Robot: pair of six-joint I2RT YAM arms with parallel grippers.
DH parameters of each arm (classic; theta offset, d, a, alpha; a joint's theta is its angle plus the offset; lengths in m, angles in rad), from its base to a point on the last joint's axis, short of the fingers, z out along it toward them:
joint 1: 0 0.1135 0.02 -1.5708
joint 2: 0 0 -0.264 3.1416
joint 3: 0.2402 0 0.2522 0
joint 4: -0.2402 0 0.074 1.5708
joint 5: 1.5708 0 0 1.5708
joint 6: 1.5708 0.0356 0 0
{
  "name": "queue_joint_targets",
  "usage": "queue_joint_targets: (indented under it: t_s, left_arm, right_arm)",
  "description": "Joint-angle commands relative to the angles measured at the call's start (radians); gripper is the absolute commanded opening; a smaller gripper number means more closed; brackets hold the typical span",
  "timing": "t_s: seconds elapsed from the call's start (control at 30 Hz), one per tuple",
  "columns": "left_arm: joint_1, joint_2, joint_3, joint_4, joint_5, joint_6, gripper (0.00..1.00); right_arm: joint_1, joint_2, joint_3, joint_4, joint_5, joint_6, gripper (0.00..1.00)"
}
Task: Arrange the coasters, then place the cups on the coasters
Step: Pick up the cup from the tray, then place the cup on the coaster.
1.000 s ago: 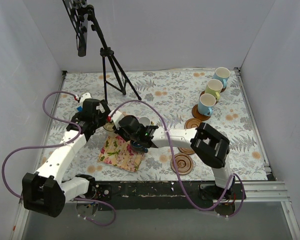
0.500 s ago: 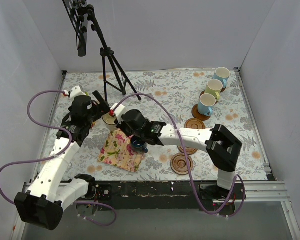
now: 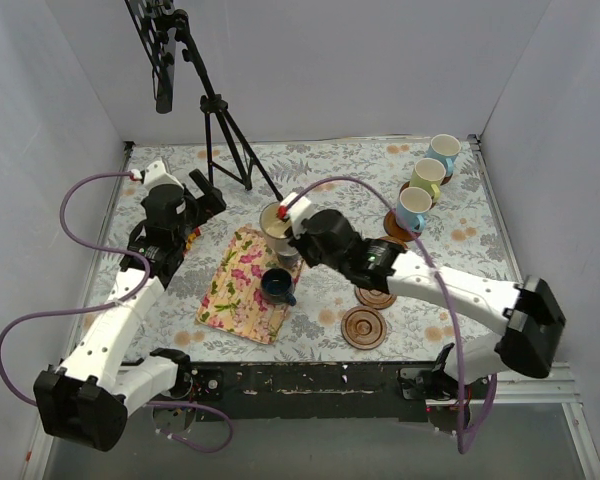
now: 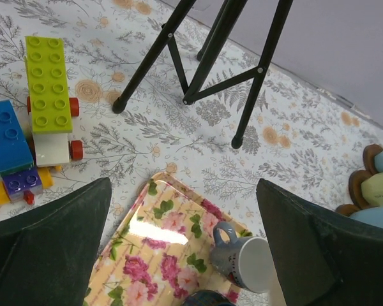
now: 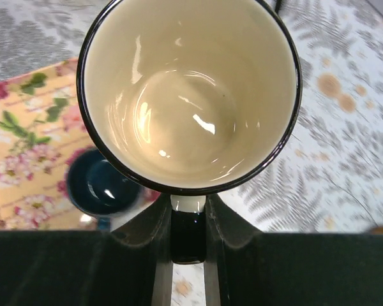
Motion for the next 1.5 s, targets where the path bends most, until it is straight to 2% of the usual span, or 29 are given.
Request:
queue_joint_targets:
  t_s: [0.0,0.17,0.33,0.5,0.77,0.9,1.13,1.47]
  left_arm:
    - [0.003,0.053,-0.047,0.127,0.039,0.094,0.98]
    - [0.002,0.082,-0.081,0.205,0.113,0.116,0.98]
    - [0.003,0.06,-0.132,0.262,0.134,0.162,0.98]
    - [0.002,0.045,-0.153,0.275,0.189,0.197,0.98]
    - [0.0,0.037,-0.17,0.276,0.186,0.234,0.98]
    - [0.0,0.034,-0.173,0.278,0.189,0.248,0.98]
    - [0.0,0.044,-0.17,0.265,0.186,0.251,0.98]
    - [0.0,0.053,-0.17,0.264,0.195,0.253,0.98]
  right_arm:
    - [-0.145,-0.207,-0.029,-0.057,0.0,0.015,0.01]
    - [-0.33,-0.328,-0.072,-0.157,-0.089,-0.034,0.01]
    - [-0.53,-0.384,-0.149,-0.149,-0.205,-0.054,0.01]
    - [-0.634,-0.405,-0.212,-0.128,-0.282,-0.063,0.01]
    - [-0.668,-0.428,-0.339,-0.117,-0.271,-0.037,0.01]
    - [-0.668,-0.45,-0.411,-0.083,-0.187,-0.022,0.01]
    - [-0.673,-0.424,-0.457,-0.014,-0.15,0.07,0.01]
    - [-0.679,-0.413,-0.531,0.053,-0.084,0.077,0.01]
